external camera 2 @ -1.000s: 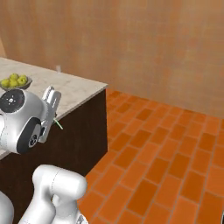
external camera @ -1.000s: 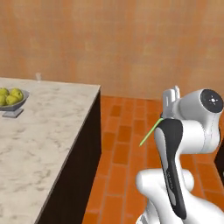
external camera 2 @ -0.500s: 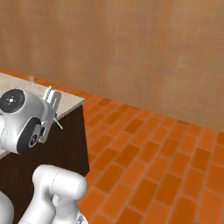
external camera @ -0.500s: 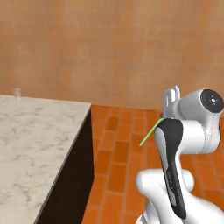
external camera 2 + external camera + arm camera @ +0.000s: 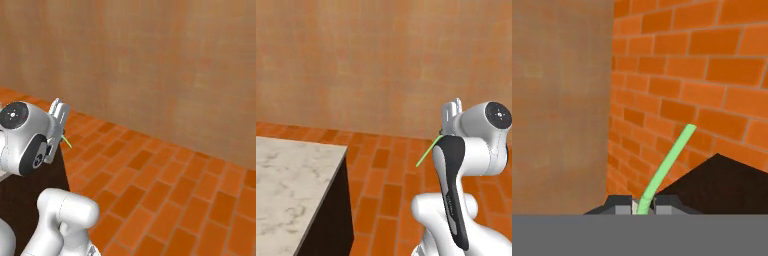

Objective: Take a straw from the drawer in front and place it inside the glass cup on the dining counter.

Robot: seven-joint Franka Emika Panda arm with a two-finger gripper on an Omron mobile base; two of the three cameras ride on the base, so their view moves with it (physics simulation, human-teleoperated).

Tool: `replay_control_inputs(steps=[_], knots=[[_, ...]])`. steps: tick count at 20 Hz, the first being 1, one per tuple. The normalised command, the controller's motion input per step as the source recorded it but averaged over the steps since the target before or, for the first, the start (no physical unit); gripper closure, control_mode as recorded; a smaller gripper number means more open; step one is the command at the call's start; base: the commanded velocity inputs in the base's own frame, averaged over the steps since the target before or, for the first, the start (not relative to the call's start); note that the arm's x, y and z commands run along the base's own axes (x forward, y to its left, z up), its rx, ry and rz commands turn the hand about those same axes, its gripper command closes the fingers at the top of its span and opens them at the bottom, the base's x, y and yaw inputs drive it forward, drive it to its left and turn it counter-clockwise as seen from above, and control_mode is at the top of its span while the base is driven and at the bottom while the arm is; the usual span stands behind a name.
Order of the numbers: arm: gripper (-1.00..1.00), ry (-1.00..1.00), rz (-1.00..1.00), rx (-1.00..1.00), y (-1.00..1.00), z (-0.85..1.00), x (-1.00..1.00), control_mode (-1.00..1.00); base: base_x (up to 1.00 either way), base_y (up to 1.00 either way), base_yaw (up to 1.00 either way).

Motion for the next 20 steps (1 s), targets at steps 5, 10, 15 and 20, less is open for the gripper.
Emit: replay_control_inputs(steps=[5, 10, 15, 20], knots=[[1.00, 0.00, 0.00, 0.00, 0.00, 0.00, 0.00, 1.00, 1.00, -0.44, 0.17], [1.00, 0.00, 0.00, 0.00, 0.00, 0.00, 0.00, 1.00, 1.00, -0.36, 0.33], [1.00, 0.00, 0.00, 0.00, 0.00, 0.00, 0.00, 1.00, 1.00, -0.39, 0.48], [1.00, 0.00, 0.00, 0.00, 0.00, 0.00, 0.00, 1.00, 1.00, -0.36, 0.58]])
